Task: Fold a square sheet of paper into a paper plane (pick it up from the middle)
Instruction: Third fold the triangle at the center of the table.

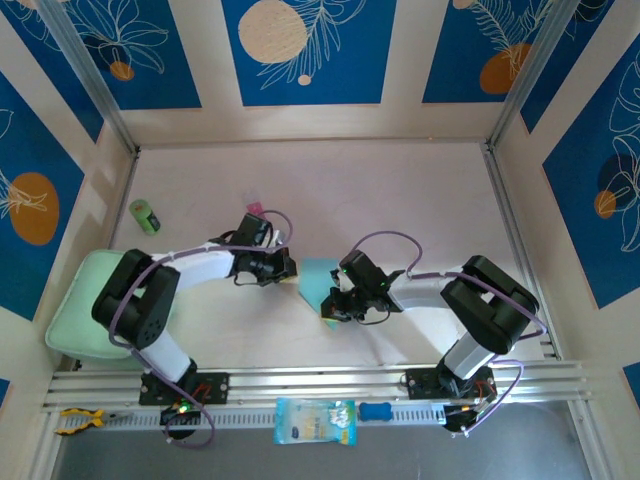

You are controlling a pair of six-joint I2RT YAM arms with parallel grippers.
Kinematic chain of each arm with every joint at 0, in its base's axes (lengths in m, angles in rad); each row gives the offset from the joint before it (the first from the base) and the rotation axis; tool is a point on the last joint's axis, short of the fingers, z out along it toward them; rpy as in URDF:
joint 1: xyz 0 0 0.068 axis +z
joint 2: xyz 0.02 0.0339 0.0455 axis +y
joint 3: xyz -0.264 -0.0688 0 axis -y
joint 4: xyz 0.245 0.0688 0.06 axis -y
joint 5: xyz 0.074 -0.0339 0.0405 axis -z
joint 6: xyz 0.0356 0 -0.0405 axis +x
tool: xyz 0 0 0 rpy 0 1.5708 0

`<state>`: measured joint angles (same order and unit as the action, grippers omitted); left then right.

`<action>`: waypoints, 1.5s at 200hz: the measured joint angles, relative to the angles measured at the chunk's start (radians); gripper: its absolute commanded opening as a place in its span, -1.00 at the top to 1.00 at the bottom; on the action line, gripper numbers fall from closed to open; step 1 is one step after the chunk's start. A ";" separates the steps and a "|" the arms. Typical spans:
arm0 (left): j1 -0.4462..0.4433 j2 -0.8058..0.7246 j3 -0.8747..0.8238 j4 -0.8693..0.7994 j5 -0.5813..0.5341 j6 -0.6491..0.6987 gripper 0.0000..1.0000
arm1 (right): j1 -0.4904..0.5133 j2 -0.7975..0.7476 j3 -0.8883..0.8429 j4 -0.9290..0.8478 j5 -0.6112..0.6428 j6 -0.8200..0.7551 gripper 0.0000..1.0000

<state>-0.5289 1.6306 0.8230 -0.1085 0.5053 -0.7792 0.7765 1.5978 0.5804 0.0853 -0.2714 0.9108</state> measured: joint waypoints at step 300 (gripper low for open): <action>-0.130 0.108 -0.029 0.067 0.014 0.003 1.00 | -0.018 -0.113 -0.100 -0.026 -0.021 -0.013 0.97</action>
<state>-0.6586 1.7390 0.7944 -0.0414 0.5194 -0.7757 0.7586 1.4853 0.4808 0.0593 -0.2924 0.8982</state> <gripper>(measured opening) 0.050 0.053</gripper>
